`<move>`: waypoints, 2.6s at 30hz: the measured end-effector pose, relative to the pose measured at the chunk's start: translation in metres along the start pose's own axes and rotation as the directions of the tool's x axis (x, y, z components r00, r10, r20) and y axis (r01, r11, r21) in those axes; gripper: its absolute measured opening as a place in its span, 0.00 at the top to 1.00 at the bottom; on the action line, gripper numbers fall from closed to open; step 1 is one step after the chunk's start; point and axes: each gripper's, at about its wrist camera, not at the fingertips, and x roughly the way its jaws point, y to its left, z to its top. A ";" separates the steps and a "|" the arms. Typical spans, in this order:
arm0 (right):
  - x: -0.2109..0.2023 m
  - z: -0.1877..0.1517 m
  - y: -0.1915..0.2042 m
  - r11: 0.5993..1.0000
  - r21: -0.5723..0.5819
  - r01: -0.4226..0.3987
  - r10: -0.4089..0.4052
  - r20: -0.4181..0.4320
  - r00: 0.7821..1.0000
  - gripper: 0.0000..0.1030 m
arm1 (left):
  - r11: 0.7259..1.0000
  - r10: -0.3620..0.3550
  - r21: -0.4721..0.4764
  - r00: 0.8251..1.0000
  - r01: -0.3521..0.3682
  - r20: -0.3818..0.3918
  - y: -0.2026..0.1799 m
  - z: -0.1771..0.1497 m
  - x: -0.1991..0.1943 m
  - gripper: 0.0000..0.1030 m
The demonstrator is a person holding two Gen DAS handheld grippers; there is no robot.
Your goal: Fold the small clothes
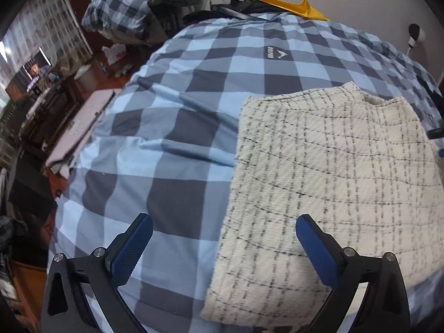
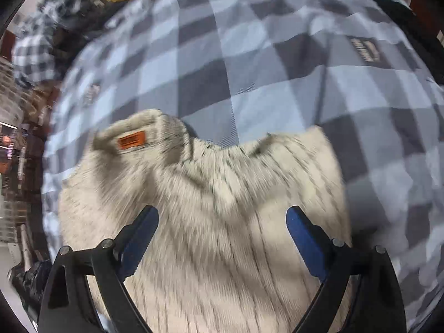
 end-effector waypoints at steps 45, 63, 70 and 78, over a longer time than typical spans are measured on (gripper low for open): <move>0.014 -0.142 0.074 0.959 -0.284 -0.023 0.037 0.046 0.998 0.12 | 0.974 -0.109 0.191 0.991 0.121 -0.072 -0.065 -0.020 0.072 0.00; -0.070 -0.108 0.010 0.999 -0.048 -0.012 0.028 0.343 0.939 0.09 | 0.994 -0.099 0.060 0.984 0.091 0.149 -0.026 0.025 0.031 0.00; 0.029 -0.082 0.058 0.951 -0.302 0.067 -0.044 0.082 0.996 0.09 | 0.958 -0.155 0.236 0.987 0.163 -0.052 -0.095 0.048 0.107 0.00; -0.009 -0.050 -0.071 0.944 0.066 0.323 -0.329 0.145 0.933 0.09 | 0.997 -0.070 0.041 0.997 0.071 -0.021 -0.015 0.072 0.130 0.00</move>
